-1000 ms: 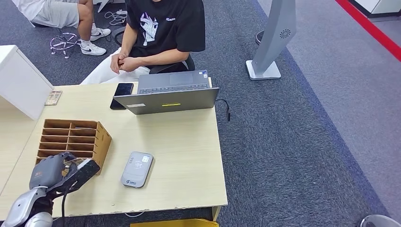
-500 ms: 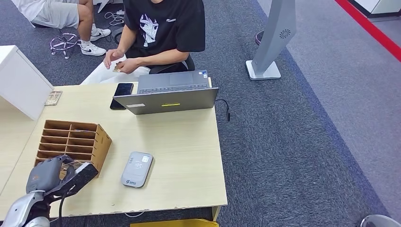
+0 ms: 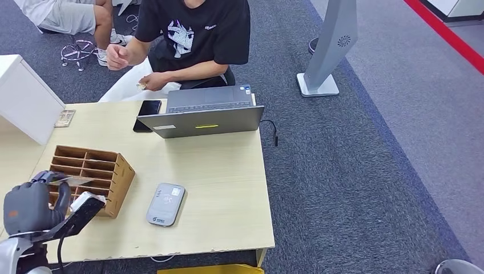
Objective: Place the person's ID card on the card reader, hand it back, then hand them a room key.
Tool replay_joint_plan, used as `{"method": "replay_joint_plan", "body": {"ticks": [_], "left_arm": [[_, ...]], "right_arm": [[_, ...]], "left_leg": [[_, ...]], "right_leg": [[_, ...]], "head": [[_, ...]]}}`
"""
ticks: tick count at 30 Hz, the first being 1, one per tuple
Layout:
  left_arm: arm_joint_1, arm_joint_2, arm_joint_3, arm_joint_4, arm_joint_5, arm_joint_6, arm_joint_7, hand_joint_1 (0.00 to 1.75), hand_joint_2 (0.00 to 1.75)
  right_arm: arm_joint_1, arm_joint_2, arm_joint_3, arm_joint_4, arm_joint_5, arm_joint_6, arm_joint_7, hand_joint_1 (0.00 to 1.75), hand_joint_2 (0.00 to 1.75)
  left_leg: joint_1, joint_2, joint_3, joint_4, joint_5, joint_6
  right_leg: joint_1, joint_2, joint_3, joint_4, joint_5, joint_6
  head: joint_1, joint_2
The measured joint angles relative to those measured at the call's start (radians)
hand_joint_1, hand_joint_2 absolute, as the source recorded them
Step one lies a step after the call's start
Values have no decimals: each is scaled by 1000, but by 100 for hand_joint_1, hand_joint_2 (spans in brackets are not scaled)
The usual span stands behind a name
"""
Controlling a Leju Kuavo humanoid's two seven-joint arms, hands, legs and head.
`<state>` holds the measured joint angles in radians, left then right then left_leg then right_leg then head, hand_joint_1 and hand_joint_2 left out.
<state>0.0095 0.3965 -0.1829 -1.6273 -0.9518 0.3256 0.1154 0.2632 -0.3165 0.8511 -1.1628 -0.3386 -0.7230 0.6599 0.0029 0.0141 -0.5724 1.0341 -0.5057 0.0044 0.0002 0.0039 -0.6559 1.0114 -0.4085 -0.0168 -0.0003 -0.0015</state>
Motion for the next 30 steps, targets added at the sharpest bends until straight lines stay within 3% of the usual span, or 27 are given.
{"method": "replay_joint_plan", "body": {"ticks": [4,9,19,24,30], "left_arm": [[23,-34,24,-110,-43,109,-50,175,175],[46,-58,39,-179,-62,149,-73,175,175],[64,-73,77,-323,-124,294,-101,175,175],[56,-73,124,-317,-104,278,-92,175,175],[5,-74,178,-204,-81,250,-94,175,175]], "right_arm": [[-20,-14,45,-7,8,-10,13,0,175],[-36,-21,75,0,2,-10,-6,0,175],[-48,-54,116,-48,34,-10,35,0,175],[-55,-63,128,-55,15,-10,35,0,175],[-68,-66,146,-43,-22,-10,14,0,175]], "left_leg": [[0,0,0,0,-1,1],[0,0,0,0,-1,1],[0,0,0,0,-1,1],[0,0,1,0,-1,1],[0,2,1,0,0,0]], "right_leg": [[0,0,0,0,0,0],[0,0,0,0,0,0],[0,0,0,0,0,0],[0,0,0,0,0,0],[0,1,0,0,0,0]], "head": [[0,0],[0,0],[0,0],[0,0],[0,0]]}}
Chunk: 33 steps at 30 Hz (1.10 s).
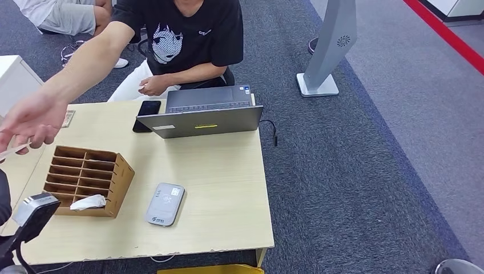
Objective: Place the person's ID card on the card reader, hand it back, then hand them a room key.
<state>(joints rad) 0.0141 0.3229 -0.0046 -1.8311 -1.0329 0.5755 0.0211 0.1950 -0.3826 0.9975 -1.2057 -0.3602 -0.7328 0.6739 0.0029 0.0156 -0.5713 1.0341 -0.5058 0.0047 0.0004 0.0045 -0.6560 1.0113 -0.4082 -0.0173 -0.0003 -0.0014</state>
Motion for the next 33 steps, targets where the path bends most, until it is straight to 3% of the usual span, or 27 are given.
{"method": "replay_joint_plan", "body": {"ticks": [13,33], "left_arm": [[-83,-15,25,184,47,-22,6,175,175],[-94,-27,26,208,46,-22,6,175,175]], "right_arm": [[-14,0,13,9,-7,0,20,0,175],[-13,0,13,8,4,0,21,0,175]], "left_leg": [[0,1,0,0,0,0],[0,6,0,0,-3,1]], "right_leg": [[0,1,0,0,0,0],[0,6,-2,0,-1,0]], "head": [[0,0],[0,0]]}}
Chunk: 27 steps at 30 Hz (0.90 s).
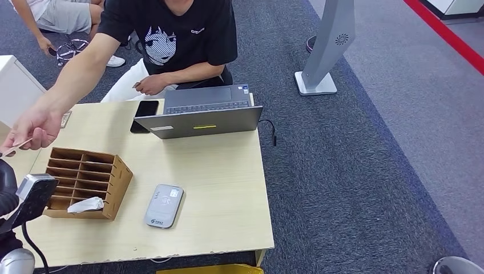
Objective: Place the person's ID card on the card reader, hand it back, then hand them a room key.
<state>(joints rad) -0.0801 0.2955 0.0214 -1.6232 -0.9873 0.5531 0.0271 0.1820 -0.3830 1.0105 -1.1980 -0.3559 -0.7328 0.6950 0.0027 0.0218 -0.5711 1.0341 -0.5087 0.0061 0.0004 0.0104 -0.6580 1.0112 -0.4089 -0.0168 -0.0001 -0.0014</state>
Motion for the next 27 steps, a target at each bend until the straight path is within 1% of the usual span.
{"method": "replay_joint_plan", "body": {"ticks": [6,10,12,13,15,17,19,21,27], "left_arm": [[0,0,0,1,0,0,0,175,175],[0,0,0,1,13,7,-5,0,175],[7,-6,5,-3,62,35,-25,0,175],[27,-12,13,-16,100,55,-40,0,175],[104,-33,40,-82,164,91,-70,0,175],[184,-55,67,-159,193,108,-93,0,175],[234,-71,87,-212,202,113,-104,0,175],[265,-82,105,-249,206,115,-109,0,175],[313,-108,162,-304,218,110,-120,0,175]], "right_arm": [[0,0,0,0,0,0,0,0,175],[0,0,0,0,1,0,0,0,175],[4,1,-3,0,10,0,0,0,175],[8,5,-8,1,18,0,0,0,175],[18,15,-24,7,35,0,0,0,175],[23,23,-36,13,41,0,0,0,175],[24,26,-39,19,40,0,0,0,175],[23,28,-41,23,39,0,0,0,175],[21,30,-41,30,31,0,0,0,175]], "left_leg": [[0,0,0,0,0,1],[0,0,0,0,0,1],[0,0,0,0,0,1],[0,1,0,0,-1,0],[0,6,2,0,-4,-1],[0,8,4,0,-6,0],[0,5,3,0,-6,1],[0,2,3,0,-6,2],[0,1,4,0,-6,2]], "right_leg": [[0,0,0,0,0,0],[0,0,0,0,0,0],[0,0,1,0,0,0],[0,0,1,0,0,0],[0,5,1,0,-1,-1],[0,9,1,0,-3,0],[0,6,2,0,-5,2],[0,3,4,0,-6,2],[0,1,5,0,-6,2]], "head": [[0,0],[0,0],[0,0],[0,0],[0,0],[0,0],[0,0],[0,0],[0,0]]}}
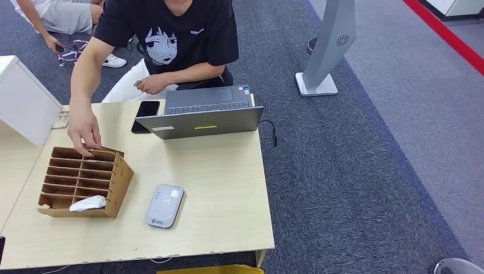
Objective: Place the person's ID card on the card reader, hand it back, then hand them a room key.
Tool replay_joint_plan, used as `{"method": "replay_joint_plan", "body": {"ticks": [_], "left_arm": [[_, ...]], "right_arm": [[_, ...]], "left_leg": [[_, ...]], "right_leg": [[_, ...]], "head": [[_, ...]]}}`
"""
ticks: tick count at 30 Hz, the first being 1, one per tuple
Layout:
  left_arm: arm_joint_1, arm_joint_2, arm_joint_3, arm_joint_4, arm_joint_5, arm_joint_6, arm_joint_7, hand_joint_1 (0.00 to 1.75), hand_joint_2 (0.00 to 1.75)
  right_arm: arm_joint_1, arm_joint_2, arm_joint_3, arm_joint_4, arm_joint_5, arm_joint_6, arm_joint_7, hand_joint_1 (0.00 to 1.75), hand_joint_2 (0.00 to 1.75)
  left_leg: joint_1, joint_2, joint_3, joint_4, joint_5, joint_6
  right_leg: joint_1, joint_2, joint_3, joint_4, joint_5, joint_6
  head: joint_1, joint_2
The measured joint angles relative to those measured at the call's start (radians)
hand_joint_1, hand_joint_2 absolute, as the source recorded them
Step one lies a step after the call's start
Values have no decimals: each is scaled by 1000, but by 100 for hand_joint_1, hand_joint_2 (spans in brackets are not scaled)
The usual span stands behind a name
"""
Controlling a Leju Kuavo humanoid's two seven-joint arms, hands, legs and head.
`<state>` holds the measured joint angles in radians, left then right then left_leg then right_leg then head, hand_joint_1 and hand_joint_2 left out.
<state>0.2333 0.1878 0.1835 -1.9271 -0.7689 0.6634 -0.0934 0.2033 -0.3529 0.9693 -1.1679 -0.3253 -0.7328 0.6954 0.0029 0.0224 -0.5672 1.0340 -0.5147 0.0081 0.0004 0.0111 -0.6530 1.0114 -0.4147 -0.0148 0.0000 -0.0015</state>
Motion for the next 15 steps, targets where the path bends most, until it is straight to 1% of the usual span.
{"method": "replay_joint_plan", "body": {"ticks": [3,6,9,11,14,15], "left_arm": [[35,-22,48,-22,29,-31,-11,0,175],[81,-60,119,-47,61,-68,-34,0,175],[108,-95,183,-66,73,-102,-54,0,175],[119,-133,231,-80,83,-147,-73,0,175],[133,-207,333,-98,86,-216,-101,0,175],[135,-219,352,-101,84,-225,-104,0,175]], "right_arm": [[3,2,-6,2,1,0,0,0,175],[11,10,-23,4,7,0,0,0,175],[18,16,-37,6,8,0,1,0,175],[24,21,-49,8,8,0,1,0,175],[28,25,-58,11,7,0,1,0,175],[28,26,-58,11,7,0,1,0,175]], "left_leg": [[0,0,0,0,0,0],[0,0,0,0,0,0],[0,-2,0,0,0,0],[0,-3,0,0,-1,1],[0,-3,1,0,-1,1],[0,-3,1,0,-1,1]], "right_leg": [[0,0,0,0,0,0],[0,0,0,0,0,0],[0,-1,1,0,-2,1],[0,-3,2,0,-2,2],[0,-3,2,0,-2,2],[0,-3,2,0,-2,2]], "head": [[0,0],[0,0],[0,0],[0,0],[0,0],[0,0]]}}
